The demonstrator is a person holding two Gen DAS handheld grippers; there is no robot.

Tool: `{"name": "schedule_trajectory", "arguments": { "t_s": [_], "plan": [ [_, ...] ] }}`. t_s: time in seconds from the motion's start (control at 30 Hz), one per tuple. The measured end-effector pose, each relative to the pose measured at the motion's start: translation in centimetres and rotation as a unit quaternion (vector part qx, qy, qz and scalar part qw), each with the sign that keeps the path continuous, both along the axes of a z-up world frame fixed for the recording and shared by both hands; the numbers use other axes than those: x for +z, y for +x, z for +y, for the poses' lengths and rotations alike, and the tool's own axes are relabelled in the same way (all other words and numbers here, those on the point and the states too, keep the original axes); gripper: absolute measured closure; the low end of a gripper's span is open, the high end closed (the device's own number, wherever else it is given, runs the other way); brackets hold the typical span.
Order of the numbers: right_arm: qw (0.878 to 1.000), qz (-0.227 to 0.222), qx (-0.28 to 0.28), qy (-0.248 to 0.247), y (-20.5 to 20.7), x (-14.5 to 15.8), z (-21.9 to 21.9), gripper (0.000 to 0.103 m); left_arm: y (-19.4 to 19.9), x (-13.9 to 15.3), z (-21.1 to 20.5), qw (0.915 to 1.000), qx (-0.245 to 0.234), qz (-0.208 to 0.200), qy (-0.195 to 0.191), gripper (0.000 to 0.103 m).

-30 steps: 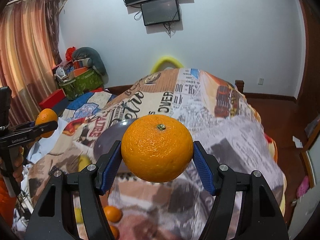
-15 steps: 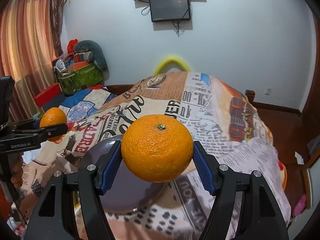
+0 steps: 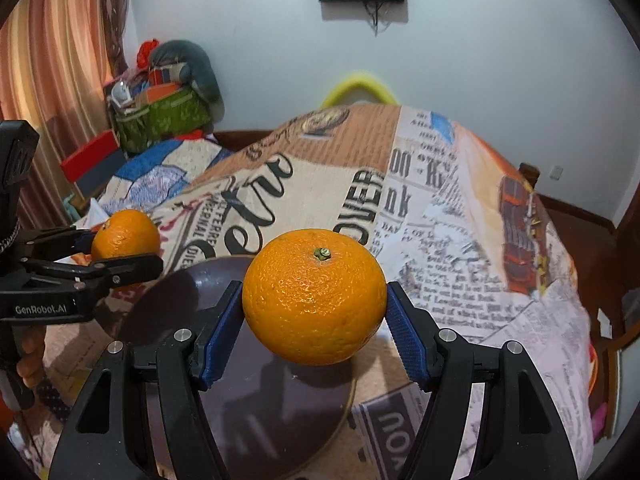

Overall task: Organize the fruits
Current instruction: 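Carry the orange in the right tool onto the dark plate and release, then grasp the peeled pomelo segment with the right tool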

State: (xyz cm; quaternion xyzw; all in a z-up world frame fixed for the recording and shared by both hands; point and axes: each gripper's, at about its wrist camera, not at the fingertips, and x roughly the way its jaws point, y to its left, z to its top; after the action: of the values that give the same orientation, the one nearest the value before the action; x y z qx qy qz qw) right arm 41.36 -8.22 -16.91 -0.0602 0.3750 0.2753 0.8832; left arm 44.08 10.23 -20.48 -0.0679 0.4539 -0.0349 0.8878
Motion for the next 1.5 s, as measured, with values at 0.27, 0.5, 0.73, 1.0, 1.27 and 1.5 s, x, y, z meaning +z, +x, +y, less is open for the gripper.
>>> {"name": "schedule_trajectory", "arguments": {
  "t_s": [0.27, 0.5, 0.73, 1.0, 1.27, 1.5],
  "plan": [
    [0.999, 0.034, 0.014, -0.019, 0.9, -2.1, 0.5, 0.036, 1.5, -2.0, -0.7, 0.9994, -0.014, 0.033, 0.005, 0.038],
    [0.999, 0.033, 0.033, -0.027, 0.7, -2.4, 0.9, 0.036, 1.7, -2.5, -1.5, 0.9988, -0.028, 0.039, 0.011, 0.037],
    [0.998, 0.032, 0.049, -0.031, 0.1, -2.6, 1.3, 0.034, 1.1, -1.2, -1.9, 0.9992, -0.032, 0.01, 0.021, 0.034],
    [0.998, 0.028, 0.048, -0.031, -0.9, -1.9, 1.0, 0.032, -0.7, 0.2, -1.1, 0.9998, -0.014, -0.001, 0.011, 0.034],
    [0.999, 0.007, 0.037, -0.019, -4.1, 1.3, -0.5, 0.032, -5.2, 4.0, -1.7, 0.9988, -0.016, -0.033, 0.034, 0.034],
    [0.999, -0.021, 0.027, 0.001, -8.6, 5.0, -2.3, 0.03, -10.3, 7.7, -2.0, 0.9978, -0.013, -0.059, 0.028, 0.034]
  ]
}}
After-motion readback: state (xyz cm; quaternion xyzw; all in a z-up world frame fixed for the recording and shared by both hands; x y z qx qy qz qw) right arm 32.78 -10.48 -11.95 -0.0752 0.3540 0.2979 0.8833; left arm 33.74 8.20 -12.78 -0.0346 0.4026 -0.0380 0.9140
